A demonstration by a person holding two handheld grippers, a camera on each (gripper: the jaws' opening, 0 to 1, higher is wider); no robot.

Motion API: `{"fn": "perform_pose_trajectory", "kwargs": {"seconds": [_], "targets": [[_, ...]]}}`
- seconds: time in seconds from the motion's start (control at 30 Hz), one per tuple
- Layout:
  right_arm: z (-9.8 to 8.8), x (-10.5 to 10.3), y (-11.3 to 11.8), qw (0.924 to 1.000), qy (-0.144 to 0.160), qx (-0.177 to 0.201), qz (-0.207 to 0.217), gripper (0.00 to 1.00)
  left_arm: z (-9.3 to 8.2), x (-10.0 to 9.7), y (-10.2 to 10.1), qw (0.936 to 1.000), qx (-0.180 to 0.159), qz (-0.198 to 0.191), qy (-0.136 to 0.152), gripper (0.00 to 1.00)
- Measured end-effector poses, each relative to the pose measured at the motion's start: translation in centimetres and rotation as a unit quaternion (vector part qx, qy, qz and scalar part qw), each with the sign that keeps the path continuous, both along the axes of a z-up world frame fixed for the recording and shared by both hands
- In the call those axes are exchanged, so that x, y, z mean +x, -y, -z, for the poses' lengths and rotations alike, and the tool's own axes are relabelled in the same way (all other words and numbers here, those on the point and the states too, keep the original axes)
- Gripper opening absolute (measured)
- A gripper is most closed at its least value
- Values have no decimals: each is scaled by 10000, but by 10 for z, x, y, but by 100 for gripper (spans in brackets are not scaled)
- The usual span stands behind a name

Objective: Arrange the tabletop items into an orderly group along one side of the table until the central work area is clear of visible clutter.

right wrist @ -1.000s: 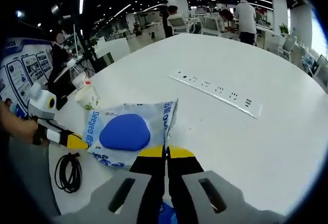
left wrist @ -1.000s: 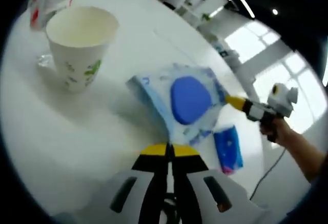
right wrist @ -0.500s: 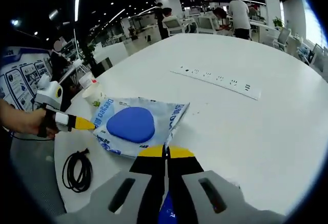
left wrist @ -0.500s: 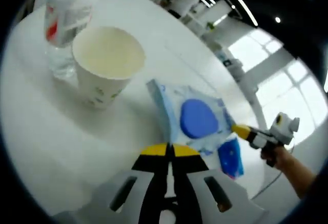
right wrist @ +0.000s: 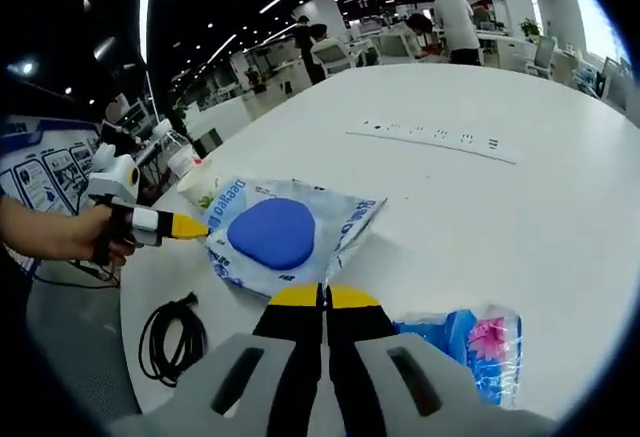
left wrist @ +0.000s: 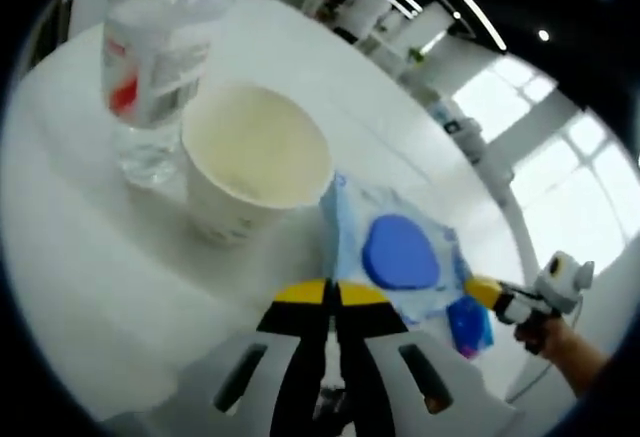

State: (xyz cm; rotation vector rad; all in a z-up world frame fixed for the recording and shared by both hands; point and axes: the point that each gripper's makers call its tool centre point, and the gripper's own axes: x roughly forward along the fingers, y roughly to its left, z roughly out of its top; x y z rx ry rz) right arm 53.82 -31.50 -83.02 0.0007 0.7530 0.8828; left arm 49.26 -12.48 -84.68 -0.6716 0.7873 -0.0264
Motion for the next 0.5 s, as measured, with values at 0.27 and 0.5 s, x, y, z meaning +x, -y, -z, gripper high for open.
{"fn": "perform_pose_trajectory", "kwargs": {"seconds": [0.27,0.5], "targets": [[17,-24,-6,9998,-193,75,2,0,5,1,-10,9999,131,16,-21,0],[28,-38,-9,9998,-182,-28,27,0,12,0,-16,9994,299,172,-35,0]]}}
